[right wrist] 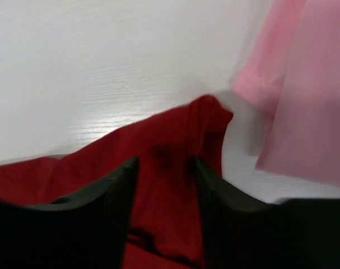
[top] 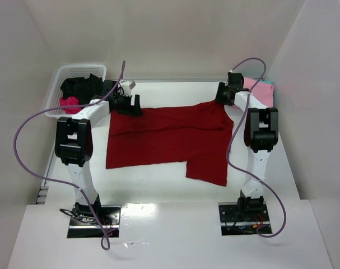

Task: Fold and stack the t-shirts
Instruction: Fold the flattened tshirt in 1/3 of the way

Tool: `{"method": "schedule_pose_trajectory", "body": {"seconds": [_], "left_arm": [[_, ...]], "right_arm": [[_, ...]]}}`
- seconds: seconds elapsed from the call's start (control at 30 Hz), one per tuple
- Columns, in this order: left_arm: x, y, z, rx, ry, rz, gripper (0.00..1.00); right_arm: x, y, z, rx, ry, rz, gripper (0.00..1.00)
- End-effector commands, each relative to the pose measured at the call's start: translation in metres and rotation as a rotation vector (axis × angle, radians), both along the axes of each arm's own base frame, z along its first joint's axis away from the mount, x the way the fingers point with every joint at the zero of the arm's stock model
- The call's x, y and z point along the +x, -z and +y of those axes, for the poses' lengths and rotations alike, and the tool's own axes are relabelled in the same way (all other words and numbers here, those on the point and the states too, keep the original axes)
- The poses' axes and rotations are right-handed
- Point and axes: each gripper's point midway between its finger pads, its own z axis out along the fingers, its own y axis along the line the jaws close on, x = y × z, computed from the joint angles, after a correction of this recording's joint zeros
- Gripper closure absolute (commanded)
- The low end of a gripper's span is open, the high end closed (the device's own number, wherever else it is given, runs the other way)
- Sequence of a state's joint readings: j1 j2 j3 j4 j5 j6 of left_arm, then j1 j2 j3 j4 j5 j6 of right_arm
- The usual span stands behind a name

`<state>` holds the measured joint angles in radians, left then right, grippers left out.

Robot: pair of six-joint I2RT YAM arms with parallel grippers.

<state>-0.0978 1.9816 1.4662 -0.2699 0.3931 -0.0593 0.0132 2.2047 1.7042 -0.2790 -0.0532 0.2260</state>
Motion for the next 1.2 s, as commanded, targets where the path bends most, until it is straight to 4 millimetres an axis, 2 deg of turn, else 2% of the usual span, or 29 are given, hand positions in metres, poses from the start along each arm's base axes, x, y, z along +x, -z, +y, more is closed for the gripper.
{"method": "schedule_pose_trajectory", "body": {"seconds": [0.0, 0.07, 0.1, 0.13, 0.17, 0.23, 0.27, 0.37, 0.43, 0.5, 0.53, 0.57, 0.6, 0.63, 0.7, 0.8, 0.87, 0.97, 1.0, 1.03, 1.1, 1.17], "left_arm": [[0.009, -0.021, -0.024, -0.079, 0.063, -0.047, 0.09], [0.008, -0.030, -0.043, -0.120, 0.122, -0.064, 0.09], [0.006, -0.037, -0.059, -0.141, 0.166, -0.079, 0.09], [0.004, -0.036, -0.069, -0.154, 0.193, -0.075, 0.08], [0.005, -0.047, -0.081, -0.162, 0.230, -0.104, 0.08], [0.001, -0.049, -0.110, -0.174, 0.293, -0.115, 0.07], [0.001, -0.044, -0.119, -0.167, 0.304, -0.109, 0.07], [0.013, -0.035, -0.138, -0.115, 0.258, -0.118, 0.07], [0.026, -0.020, -0.131, -0.075, 0.114, -0.093, 0.07], [0.033, -0.017, -0.124, -0.068, 0.025, -0.083, 0.07], [0.042, -0.011, -0.109, -0.022, -0.080, -0.092, 0.08], [0.042, -0.006, -0.103, -0.010, -0.132, -0.078, 0.11], [0.043, -0.002, -0.091, -0.009, -0.199, -0.060, 0.11], [0.051, -0.007, -0.073, 0.006, -0.309, -0.071, 0.11], [0.045, 0.007, -0.051, 0.040, -0.389, -0.030, 0.11], [0.044, 0.014, -0.021, 0.078, -0.481, -0.009, 0.12], [0.042, 0.020, -0.008, 0.107, -0.513, 0.001, 0.12], [0.032, 0.025, 0.003, 0.135, -0.534, 0.026, 0.12], [0.029, 0.022, 0.003, 0.135, -0.534, 0.025, 0.12], [0.027, 0.026, 0.006, 0.147, -0.540, 0.031, 0.12], [0.026, 0.021, 0.015, 0.153, -0.564, 0.013, 0.12], [0.025, 0.024, 0.023, 0.164, -0.582, 0.021, 0.12]], "right_arm": [[-0.012, -0.027, 0.005, 0.031, -0.029, -0.040, 0.35], [-0.023, -0.031, 0.006, 0.037, -0.036, -0.035, 0.20], [-0.024, -0.039, 0.006, 0.037, -0.037, -0.054, 0.12], [-0.026, -0.060, 0.004, 0.030, -0.029, -0.096, 0.06], [-0.032, -0.060, 0.000, 0.036, -0.014, -0.092, 0.04], [-0.036, -0.075, 0.000, 0.036, -0.014, -0.121, 0.04], [-0.041, -0.086, 0.006, 0.057, -0.040, -0.145, 0.04], [-0.053, -0.093, 0.022, 0.110, -0.127, -0.175, 0.04], [-0.056, -0.092, 0.031, 0.132, -0.182, -0.179, 0.04], [-0.059, -0.094, 0.039, 0.164, -0.221, -0.179, 0.04], [-0.058, -0.092, 0.042, 0.177, -0.237, -0.179, 0.04], [-0.058, -0.092, 0.042, 0.177, -0.237, -0.179, 0.04], [-0.057, -0.080, 0.042, 0.180, -0.235, -0.155, 0.04], [-0.054, -0.080, 0.049, 0.169, -0.258, -0.162, 0.04], [-0.051, -0.073, 0.059, 0.145, -0.285, -0.149, 0.04], [-0.045, -0.067, 0.066, 0.121, -0.280, -0.137, 0.04], [-0.041, -0.053, 0.070, 0.121, -0.267, -0.117, 0.04], [-0.036, -0.048, 0.077, 0.128, -0.283, -0.111, 0.06], [-0.039, -0.041, 0.090, 0.118, -0.319, -0.100, 0.06], [-0.037, -0.038, 0.094, 0.104, -0.331, -0.099, 0.06], [-0.035, -0.041, 0.107, 0.079, -0.366, -0.115, 0.06], [-0.028, -0.034, 0.107, 0.083, -0.350, -0.106, 0.06]]}}
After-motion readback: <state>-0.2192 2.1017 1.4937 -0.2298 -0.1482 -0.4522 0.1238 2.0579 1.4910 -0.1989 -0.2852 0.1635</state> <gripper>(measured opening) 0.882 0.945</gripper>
